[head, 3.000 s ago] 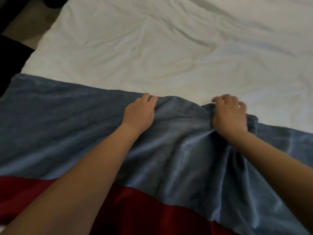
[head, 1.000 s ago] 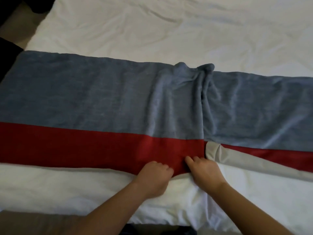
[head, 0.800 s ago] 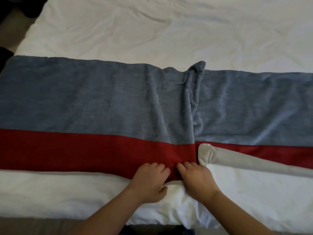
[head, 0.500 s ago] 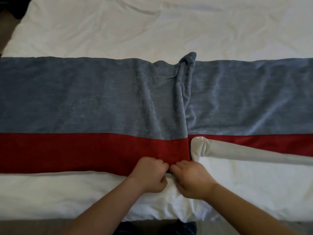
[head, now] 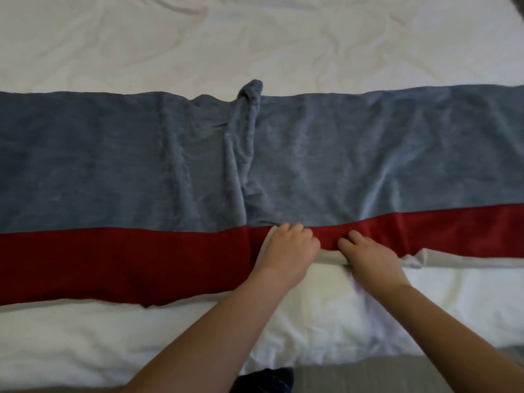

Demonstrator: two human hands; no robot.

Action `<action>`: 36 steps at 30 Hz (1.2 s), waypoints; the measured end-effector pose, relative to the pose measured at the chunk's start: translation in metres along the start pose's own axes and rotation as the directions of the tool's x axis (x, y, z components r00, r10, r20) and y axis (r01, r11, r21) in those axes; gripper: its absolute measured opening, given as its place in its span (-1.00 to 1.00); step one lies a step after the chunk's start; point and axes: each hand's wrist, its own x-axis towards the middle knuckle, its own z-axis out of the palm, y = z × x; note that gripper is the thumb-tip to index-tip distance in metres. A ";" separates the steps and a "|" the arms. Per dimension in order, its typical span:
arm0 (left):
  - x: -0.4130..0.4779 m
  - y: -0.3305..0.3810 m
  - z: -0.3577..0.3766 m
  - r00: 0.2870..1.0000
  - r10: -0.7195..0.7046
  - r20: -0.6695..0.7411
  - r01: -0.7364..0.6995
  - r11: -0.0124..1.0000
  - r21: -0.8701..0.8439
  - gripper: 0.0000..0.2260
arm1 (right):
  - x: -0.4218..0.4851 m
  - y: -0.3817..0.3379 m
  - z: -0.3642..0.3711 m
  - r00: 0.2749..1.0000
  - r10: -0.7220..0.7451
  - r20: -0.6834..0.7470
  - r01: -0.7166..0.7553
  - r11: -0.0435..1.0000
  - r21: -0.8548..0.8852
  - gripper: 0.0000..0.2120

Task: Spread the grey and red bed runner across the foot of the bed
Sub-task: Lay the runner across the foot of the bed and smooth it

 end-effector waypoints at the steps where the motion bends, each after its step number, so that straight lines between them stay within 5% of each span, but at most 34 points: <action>1: 0.002 0.012 0.004 1.000 0.029 0.003 -0.029 0.999 -0.020 -0.81 | -0.006 0.012 0.002 1.000 -0.006 -0.004 0.006 1.000 -0.015 -0.83; 7: 0.007 0.057 0.018 0.990 0.116 -0.078 -0.126 0.984 -0.130 -0.83 | -0.041 0.050 0.005 0.999 -0.052 -0.002 0.052 0.994 0.100 -0.81; 10: 0.011 0.057 0.019 0.995 -0.024 -0.095 0.011 0.990 -0.137 -0.69 | -0.040 0.042 0.001 0.982 -0.160 -0.099 0.176 0.966 0.188 -0.75; 13: 0.011 0.062 0.023 0.992 -0.123 0.021 0.124 0.976 -0.181 -0.81 | -0.036 0.026 0.006 0.969 -0.223 -0.104 0.243 0.936 0.254 -0.77; 20: 0.002 0.084 0.023 0.989 0.008 0.150 0.028 0.971 -0.239 -0.82 | -0.060 0.032 0.013 0.976 -0.216 -0.008 0.209 0.931 0.298 -0.80; 24: 0.005 0.084 0.016 0.995 0.059 0.086 -0.038 0.971 -0.235 -0.78 | -0.072 0.044 0.000 0.963 -0.253 -0.094 0.269 0.930 0.250 -0.74; 28: 0.013 0.100 0.011 0.990 0.121 -0.078 -0.138 0.953 -0.271 -0.74 | -0.082 0.088 0.002 0.942 0.039 -0.333 0.043 0.970 0.237 -0.59; 31: 0.035 0.131 0.008 0.971 0.181 -0.154 -0.219 0.935 -0.277 -0.73 | -0.086 0.132 0.011 0.919 0.286 -0.271 -0.217 0.942 0.256 -0.50; 34: 0.072 0.174 0.004 0.950 0.227 -0.213 -0.268 0.946 -0.185 -0.72 | -0.086 0.176 0.019 0.953 0.278 -0.119 -0.264 0.957 0.122 -0.46; 36: 0.102 0.203 0.002 0.954 0.206 -0.216 -0.228 0.970 -0.082 -0.70 | -0.083 0.200 0.024 0.973 0.173 -0.153 -0.174 0.985 0.007 -0.59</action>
